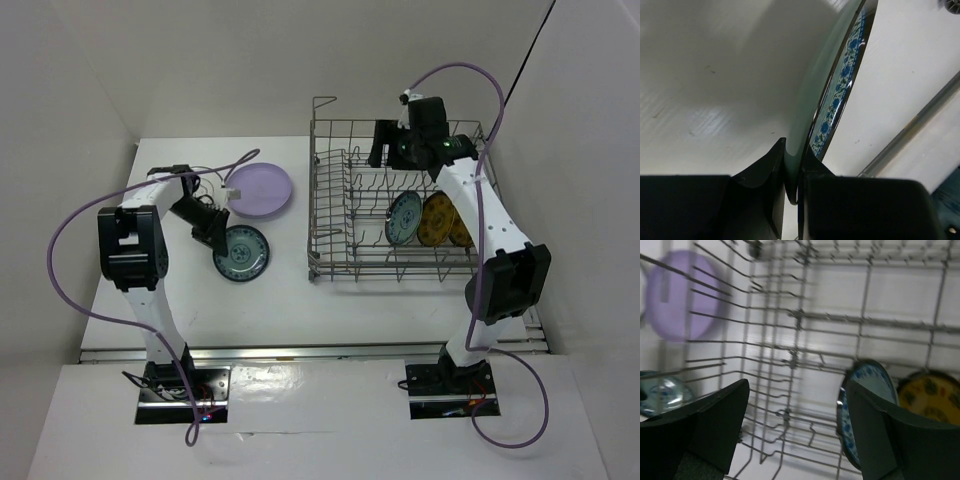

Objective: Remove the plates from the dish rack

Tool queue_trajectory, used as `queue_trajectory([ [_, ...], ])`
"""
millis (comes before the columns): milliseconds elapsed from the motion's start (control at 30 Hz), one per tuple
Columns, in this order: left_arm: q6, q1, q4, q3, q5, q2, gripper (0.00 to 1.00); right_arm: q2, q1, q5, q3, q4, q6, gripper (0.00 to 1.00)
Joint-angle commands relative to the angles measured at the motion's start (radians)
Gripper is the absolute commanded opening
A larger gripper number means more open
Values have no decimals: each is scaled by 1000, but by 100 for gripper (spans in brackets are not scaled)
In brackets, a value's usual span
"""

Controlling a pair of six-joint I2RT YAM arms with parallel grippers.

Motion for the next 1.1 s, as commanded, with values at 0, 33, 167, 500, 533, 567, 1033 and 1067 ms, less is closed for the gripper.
queue_trajectory([
  [0,7,-13,34,5,-89,61,19,-2,-21,139,-61,-120,24,85],
  [33,-5,-13,45,5,-89,61,21,-2,-30,150,-72,-133,24,85],
  [167,-54,-22,104,-15,-136,52,32,-2,-30,222,-113,-153,33,85],
  [500,-152,-51,37,32,-209,99,51,-58,-39,270,-160,-163,33,85],
  [533,-152,-51,37,41,-209,99,53,-58,-39,270,-160,-175,33,85],
  [567,-164,-62,37,42,-209,99,57,-67,-39,270,-170,-176,33,85],
  [1033,-270,-93,46,60,-287,6,62,-76,-79,244,-296,-75,14,79],
  [1067,-270,-93,46,71,-287,6,62,-76,-79,227,-305,-59,14,77],
])
